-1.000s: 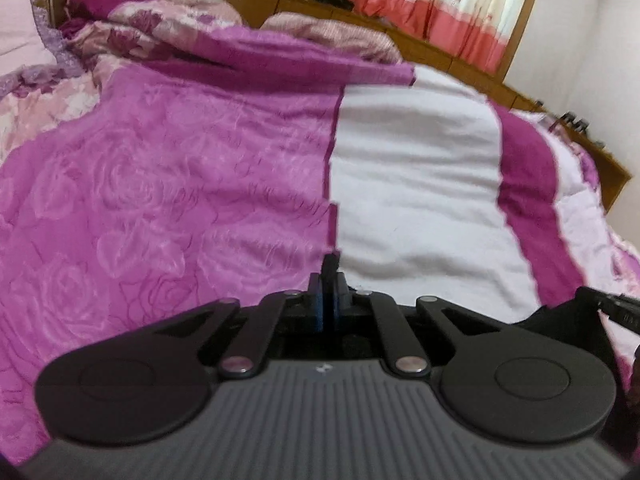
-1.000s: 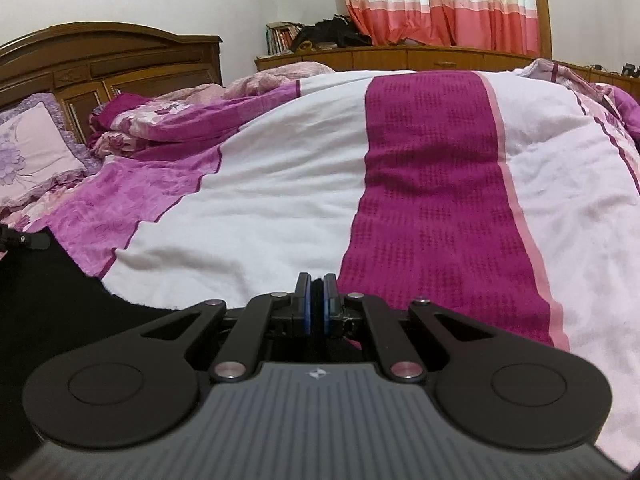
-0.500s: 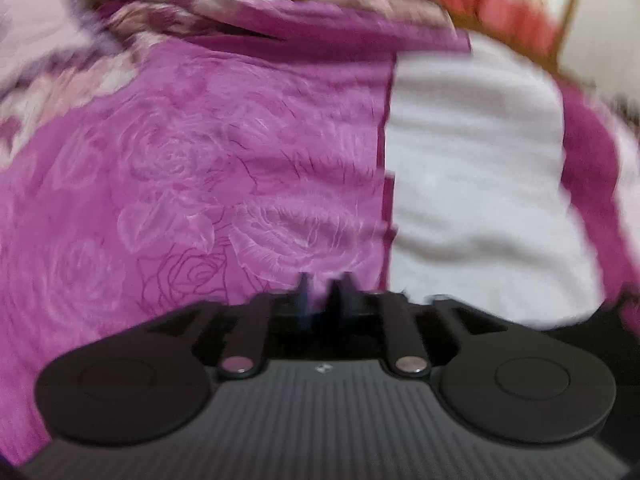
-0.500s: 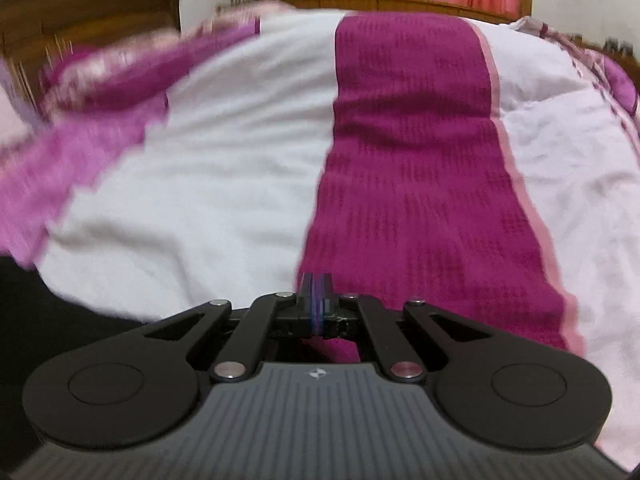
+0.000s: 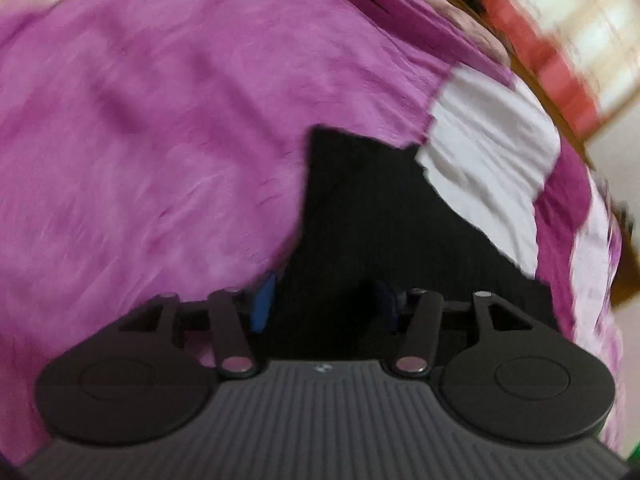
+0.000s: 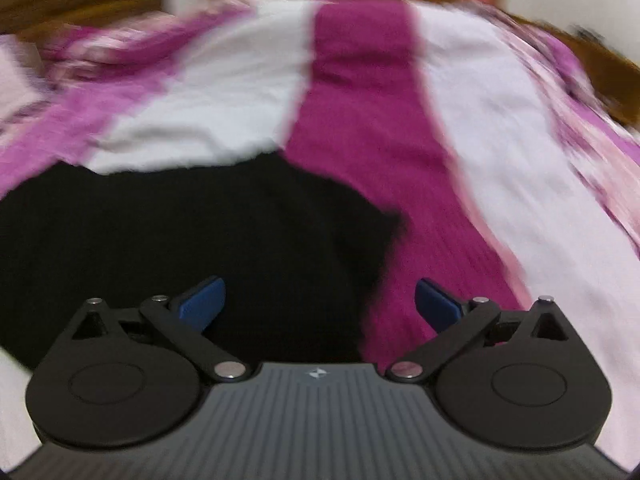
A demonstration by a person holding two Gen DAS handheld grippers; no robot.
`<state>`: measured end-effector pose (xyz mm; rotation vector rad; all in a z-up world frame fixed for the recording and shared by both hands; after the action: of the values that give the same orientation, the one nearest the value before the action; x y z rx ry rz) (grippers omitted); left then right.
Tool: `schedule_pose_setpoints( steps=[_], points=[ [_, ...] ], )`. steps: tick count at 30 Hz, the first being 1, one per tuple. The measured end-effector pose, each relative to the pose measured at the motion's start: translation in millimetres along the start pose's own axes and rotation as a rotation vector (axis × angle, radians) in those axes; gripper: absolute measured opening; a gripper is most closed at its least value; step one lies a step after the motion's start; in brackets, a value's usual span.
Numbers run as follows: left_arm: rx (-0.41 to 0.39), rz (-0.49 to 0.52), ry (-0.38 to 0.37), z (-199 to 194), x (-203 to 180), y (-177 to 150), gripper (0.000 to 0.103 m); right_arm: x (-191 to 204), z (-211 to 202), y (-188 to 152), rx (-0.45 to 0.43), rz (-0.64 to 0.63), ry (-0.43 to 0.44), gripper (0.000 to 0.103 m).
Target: Fold small clothes
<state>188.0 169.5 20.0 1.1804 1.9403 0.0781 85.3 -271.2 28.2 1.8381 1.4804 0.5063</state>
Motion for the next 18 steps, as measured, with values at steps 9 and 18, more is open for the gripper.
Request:
schedule_pose_setpoints(
  steps=[9, 18],
  points=[
    [-0.161, -0.337, -0.137, -50, 40, -20, 0.090, -36, -38, -55, -0.004, 0.557, 0.069, 0.103],
    [-0.119, -0.408, -0.193, -44, 47, -19, 0.095, -32, -35, -64, -0.136, 0.736, 0.308, 0.103]
  ],
)
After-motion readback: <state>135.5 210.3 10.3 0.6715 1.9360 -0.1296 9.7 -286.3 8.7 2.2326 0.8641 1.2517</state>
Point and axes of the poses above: each gripper's, at about its wrist camera, not at the fingertips, and z roughly the way its jaws point, x to its left, y to its top, the point moved 2 cm from there along z, roughly the way its jaws point, and after that the axes turned 7 degrees about -z, right-handed, at the moved point
